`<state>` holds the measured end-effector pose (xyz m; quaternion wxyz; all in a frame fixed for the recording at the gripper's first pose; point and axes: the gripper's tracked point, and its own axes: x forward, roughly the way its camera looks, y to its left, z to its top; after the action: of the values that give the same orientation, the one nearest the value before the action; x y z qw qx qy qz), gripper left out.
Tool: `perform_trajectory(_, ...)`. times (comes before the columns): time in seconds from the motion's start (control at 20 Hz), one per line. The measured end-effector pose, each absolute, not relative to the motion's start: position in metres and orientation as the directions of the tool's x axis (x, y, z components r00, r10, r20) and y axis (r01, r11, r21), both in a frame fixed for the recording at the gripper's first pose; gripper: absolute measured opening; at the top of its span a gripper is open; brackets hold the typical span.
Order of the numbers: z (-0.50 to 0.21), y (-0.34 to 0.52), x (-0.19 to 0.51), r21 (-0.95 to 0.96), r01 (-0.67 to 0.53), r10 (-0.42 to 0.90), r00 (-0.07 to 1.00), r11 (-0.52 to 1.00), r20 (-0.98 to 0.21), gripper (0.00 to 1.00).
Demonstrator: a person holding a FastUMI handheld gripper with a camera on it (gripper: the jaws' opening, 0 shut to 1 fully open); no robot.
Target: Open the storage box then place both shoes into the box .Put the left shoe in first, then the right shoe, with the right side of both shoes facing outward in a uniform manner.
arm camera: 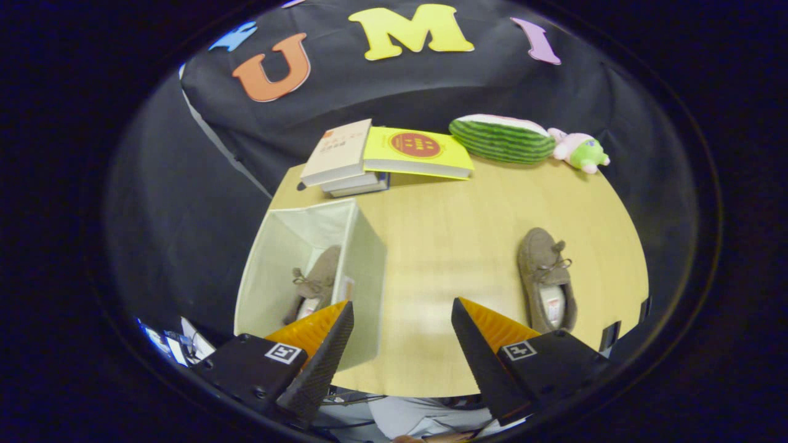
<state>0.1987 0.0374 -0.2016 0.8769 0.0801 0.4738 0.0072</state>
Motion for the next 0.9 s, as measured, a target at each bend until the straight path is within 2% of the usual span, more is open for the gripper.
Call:
perform_trajectory(0.2,-0.216,-0.035,0.202,0.103,0.136,0.016,0.527,0.985,-0.849,1.0)
perform_trajectory(0.75,-0.272,-0.193,0.188,-0.222,0.169,-0.271,0.381,0.96,-0.884,1.0)
perform_trajectory(0.9,-0.291,-0.207,0.196,-0.189,0.19,-0.25,0.381,0.963,-0.89,1.0)
